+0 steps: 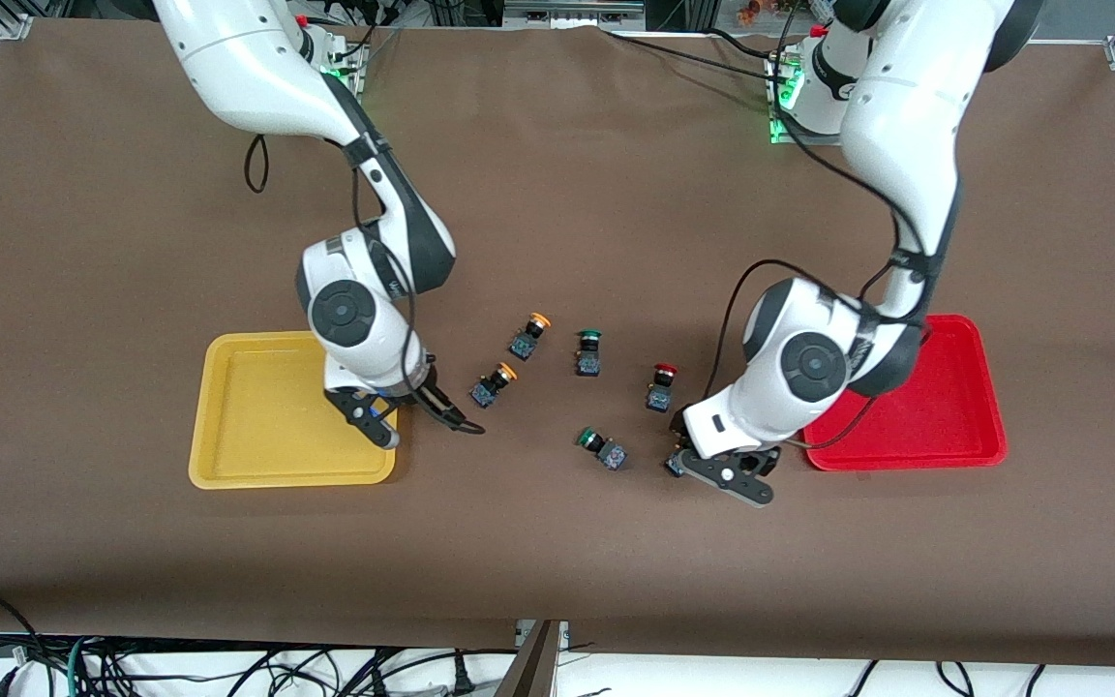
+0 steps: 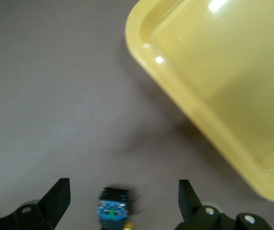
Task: Place red and yellow buttons in trays
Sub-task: 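Grasp an orange button with the right gripper while the left grasps a red one, then place the orange button in the yellow tray while the left places red in red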
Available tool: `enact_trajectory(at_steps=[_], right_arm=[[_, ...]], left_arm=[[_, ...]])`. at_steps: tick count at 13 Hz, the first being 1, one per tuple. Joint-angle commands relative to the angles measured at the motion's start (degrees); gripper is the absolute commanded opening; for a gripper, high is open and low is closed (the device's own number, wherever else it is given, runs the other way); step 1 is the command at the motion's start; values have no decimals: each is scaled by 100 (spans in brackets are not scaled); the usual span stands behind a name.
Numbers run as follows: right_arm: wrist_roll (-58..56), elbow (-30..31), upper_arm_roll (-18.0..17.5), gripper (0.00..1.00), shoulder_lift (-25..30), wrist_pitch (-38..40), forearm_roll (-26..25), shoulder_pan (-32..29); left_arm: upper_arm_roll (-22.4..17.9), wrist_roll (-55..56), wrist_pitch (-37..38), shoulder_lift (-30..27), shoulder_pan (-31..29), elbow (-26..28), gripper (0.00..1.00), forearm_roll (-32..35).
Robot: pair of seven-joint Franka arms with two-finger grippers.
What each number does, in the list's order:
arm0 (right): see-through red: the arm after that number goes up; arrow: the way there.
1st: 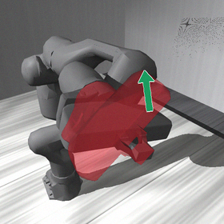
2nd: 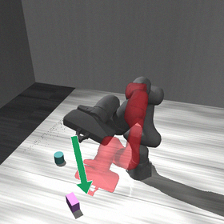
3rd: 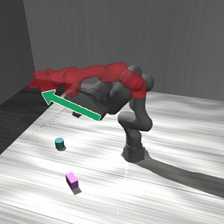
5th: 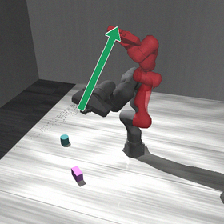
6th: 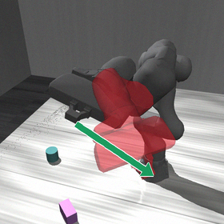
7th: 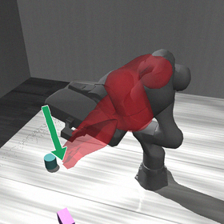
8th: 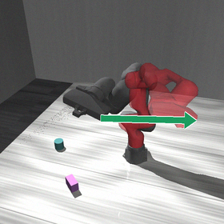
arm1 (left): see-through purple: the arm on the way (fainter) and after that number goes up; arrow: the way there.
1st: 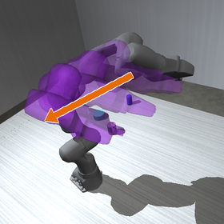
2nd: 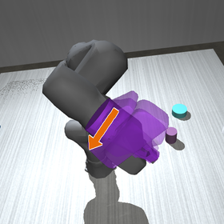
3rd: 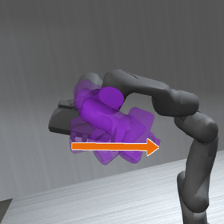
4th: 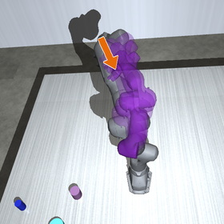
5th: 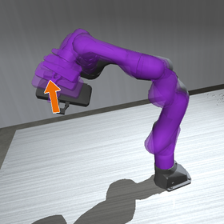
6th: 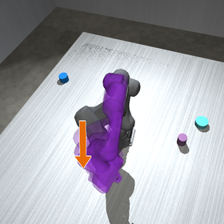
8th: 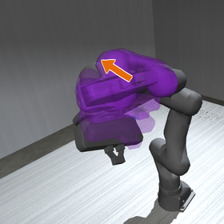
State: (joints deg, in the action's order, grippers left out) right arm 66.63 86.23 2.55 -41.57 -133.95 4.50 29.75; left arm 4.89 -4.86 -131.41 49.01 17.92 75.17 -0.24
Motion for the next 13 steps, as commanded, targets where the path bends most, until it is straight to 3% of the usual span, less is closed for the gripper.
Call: enact_trajectory(at_steps=[1, 3, 5, 6, 7, 8, 9, 10, 13], right_arm=[[367, -133, 53, 100, -377, -455, 95, 276], [403, -133, 53, 100, -605, -535, 86, 496], [403, -133, 53, 98, -668, -527, 104, 593], [299, -124, 53, 42, -668, -527, 87, 594], [228, -124, 53, 4, -668, -501, 43, 594], [-7, -116, 53, 0, -668, -500, 51, 594], [-236, -124, 61, 0, -633, -457, 86, 559], [-421, -133, 96, 0, -537, -265, 86, 480], [-1893, -142, 79, 0, 164, 1086, 104, -282]], left_arm=[[-102, -111, -314, 345, 281, -143, 100, 294], [-93, -94, -1093, 627, 265, -100, 100, 665], [-102, -93, -1273, 654, 265, 76, 100, 692], [-102, -102, -1256, 645, 247, 85, 100, 701], [-102, -111, -1256, 637, 256, 155, 100, 718], [-102, -102, -1256, 619, 247, 191, 93, 710], [-93, -94, -1247, 593, 247, 243, 49, 718], [-76, -41, -1238, 575, 264, 261, 29, 649], [-58, 56, -854, 321, 203, 261, 0, 648]])
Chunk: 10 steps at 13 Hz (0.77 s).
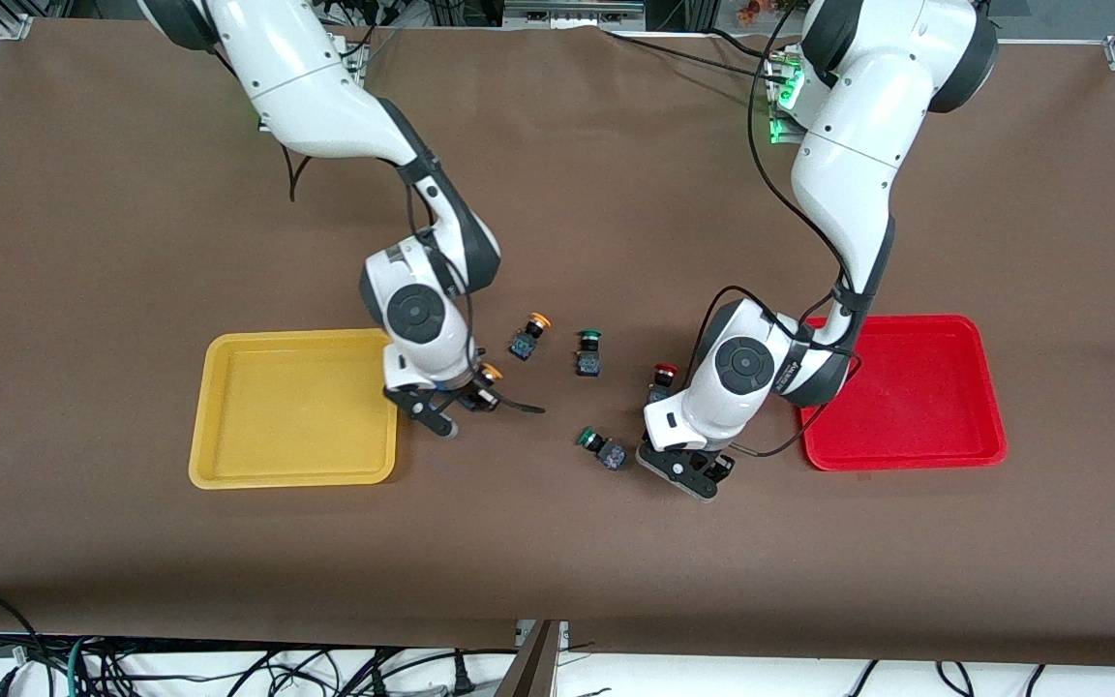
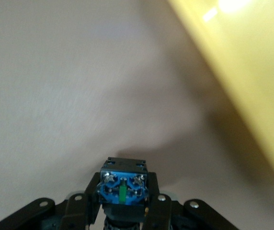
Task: Place red and yellow buttons in trays
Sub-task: 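Place the orange button in the yellow tray while the left places red in red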
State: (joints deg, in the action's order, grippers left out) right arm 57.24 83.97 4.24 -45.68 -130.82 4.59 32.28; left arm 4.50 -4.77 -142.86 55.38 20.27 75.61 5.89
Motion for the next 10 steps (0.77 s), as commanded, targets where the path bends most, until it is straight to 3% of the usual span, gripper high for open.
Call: enact_trajectory(at_steps=[1, 4, 7, 10], right_arm=[[-1726, 85, -98, 0, 743, 1212, 94, -887], [-3697, 137, 41, 0, 815, 1725, 59, -1644], [-4361, 208, 77, 0, 579, 1990, 50, -2164], [-4450, 366, 77, 0, 324, 1894, 33, -2296]], left_arm=[[-19, 38, 616, -509, -93, 208, 0, 26], [-10, -67, 2229, -1194, -426, 199, 0, 26], [-37, -1092, 4077, -1591, -996, 217, 0, 105], [-37, -2193, 3996, -1600, -1699, 829, 0, 114]])
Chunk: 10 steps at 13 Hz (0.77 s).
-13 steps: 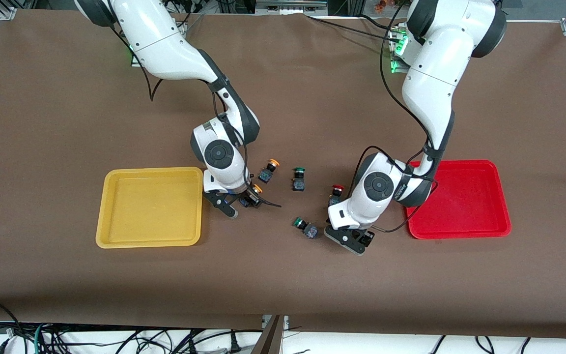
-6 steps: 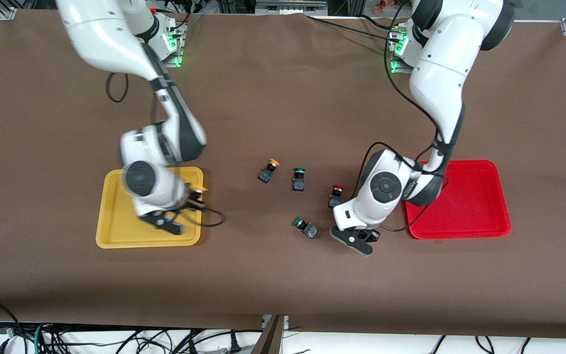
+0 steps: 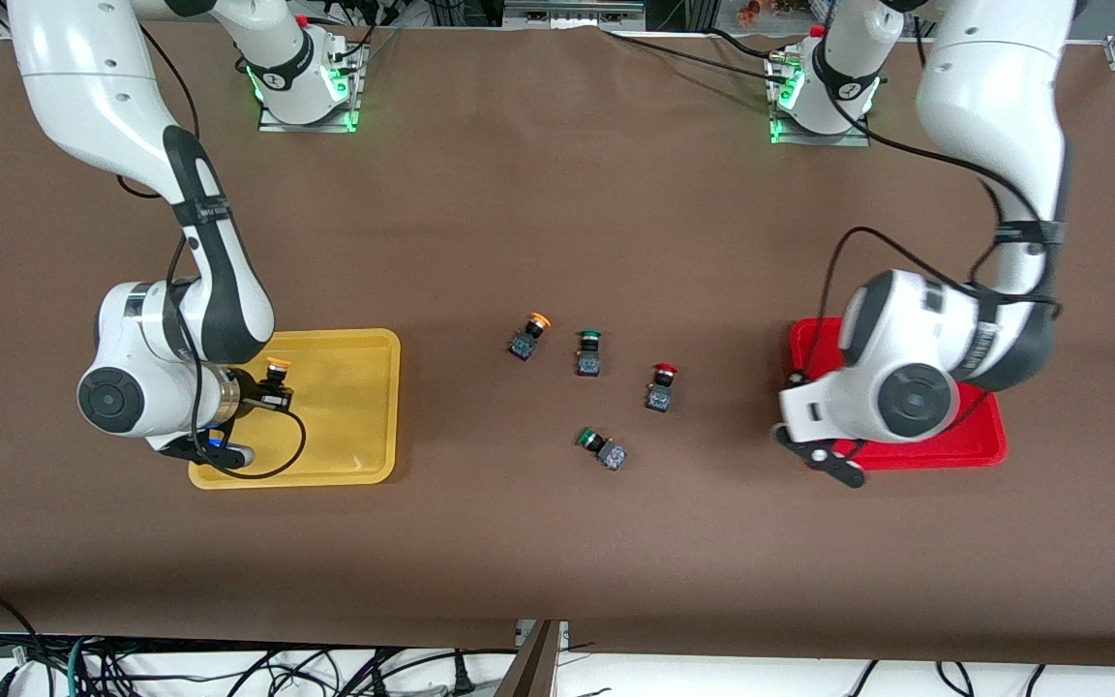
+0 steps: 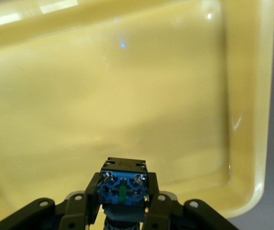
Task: Place red and yellow buttons in trays
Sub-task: 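Place the orange button in the yellow tray while the left places red in red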
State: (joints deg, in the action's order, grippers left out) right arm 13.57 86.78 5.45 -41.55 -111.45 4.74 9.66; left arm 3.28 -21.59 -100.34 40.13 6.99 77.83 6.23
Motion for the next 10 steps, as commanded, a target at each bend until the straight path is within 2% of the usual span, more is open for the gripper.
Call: enact_trajectory(at_steps=[1, 2, 3, 4, 5, 7, 8, 10], right_arm=[[-117, 76, -44, 0, -134, -43, 9, -78], [-161, 41, -44, 57, -143, -52, 27, -113], [-162, -3, -44, 100, -117, -35, 62, -114], [-162, -186, -78, 100, -73, 35, 79, -96], [-75, -388, -131, 100, -38, 210, 88, 8], [1061, -565, -306, 100, 24, 422, 106, 464], [1826, -566, -438, 100, -11, 361, 89, 754], [3129, -566, -527, 100, -151, -338, 123, 1351]], left_arm=[[111, -539, -824, -224, -513, 1150, 7, 80], [111, -540, -1500, -495, -497, 1782, 7, 71], [111, -531, -2002, -611, -515, 2232, 19, 71], [111, -557, -2329, -655, -558, 2410, 94, 71], [111, -609, -2263, -760, -567, 2395, 100, 71], [181, -235, -2061, -998, -489, 2333, 100, -113], [399, 229, -2025, -1033, -488, 2220, 100, -148], [847, 1501, -1955, -981, -393, 1930, 100, -158]])
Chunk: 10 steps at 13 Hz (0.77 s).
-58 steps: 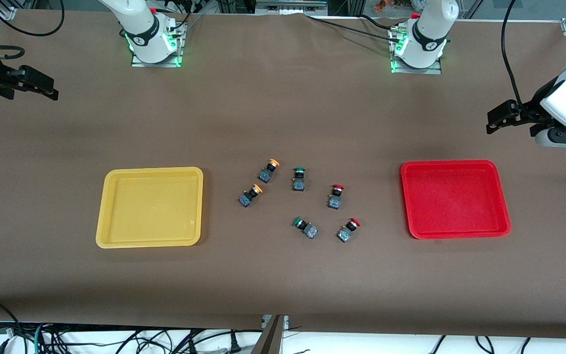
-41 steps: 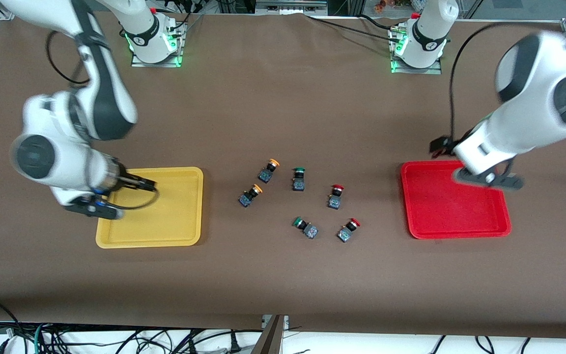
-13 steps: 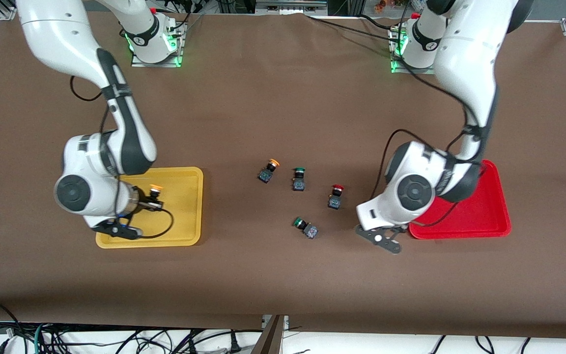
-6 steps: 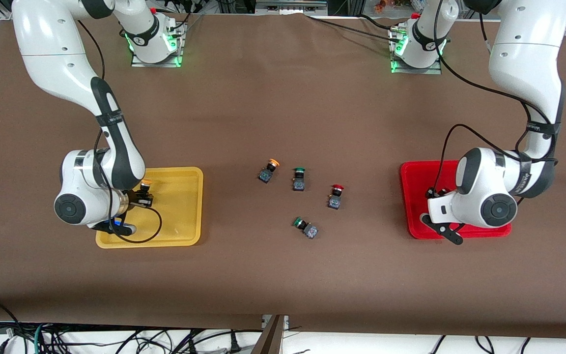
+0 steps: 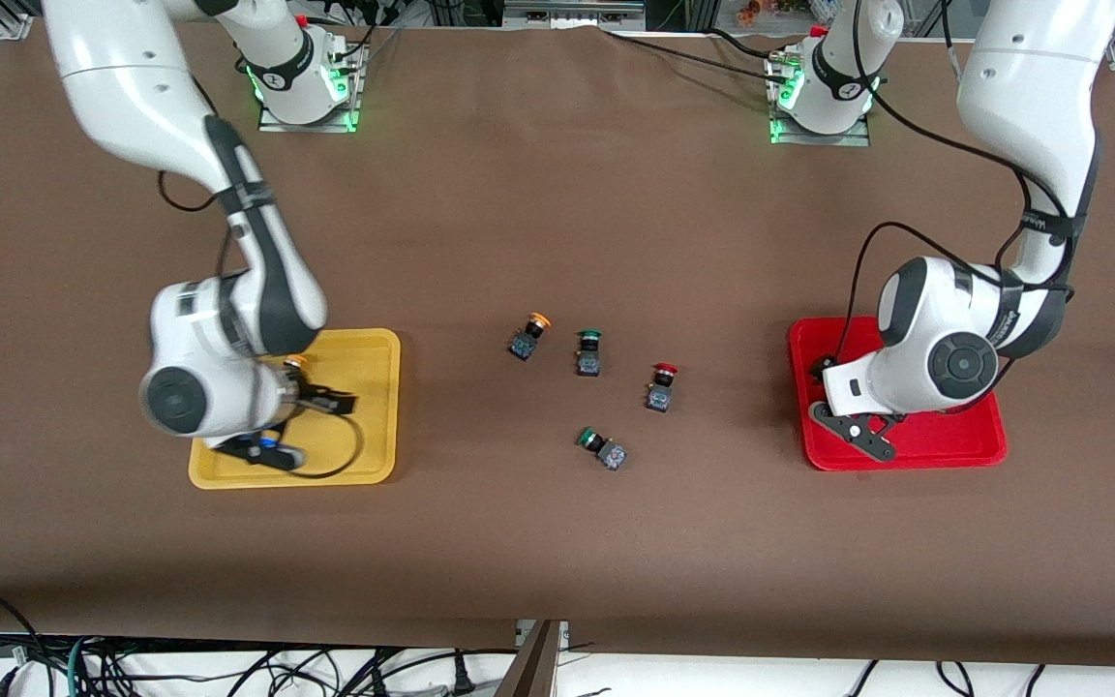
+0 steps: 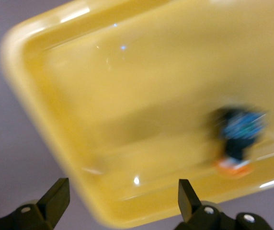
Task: Place red and yellow buttons in trays
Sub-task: 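Place the orange button in the yellow tray while the left places red in red, then grasp another orange button with the right gripper while the left grasps red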
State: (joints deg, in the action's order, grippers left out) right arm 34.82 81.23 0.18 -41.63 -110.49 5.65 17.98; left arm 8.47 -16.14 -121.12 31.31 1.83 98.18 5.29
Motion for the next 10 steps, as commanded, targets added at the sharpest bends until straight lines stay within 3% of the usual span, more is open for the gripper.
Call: enact_trajectory(at_steps=[1, 4, 7, 10], right_arm=[[1419, -2, -9, 100, -248, -682, 206, 696], [1852, -2, -9, 100, -443, -1175, 1006, 1232], [2073, -2, -9, 100, -574, -1256, 1008, 1681], [2082, 6, 0, 98, -671, -1308, 999, 1901]], left_arm=[[478, 1555, -24, 6, 185, -158, 100, -90], [673, 2613, -1006, 550, 641, -387, 100, -398], [533, 3212, -1800, 1061, 1257, -387, 100, -214], [489, 3327, -2230, 1272, 1284, -396, 100, 252]])
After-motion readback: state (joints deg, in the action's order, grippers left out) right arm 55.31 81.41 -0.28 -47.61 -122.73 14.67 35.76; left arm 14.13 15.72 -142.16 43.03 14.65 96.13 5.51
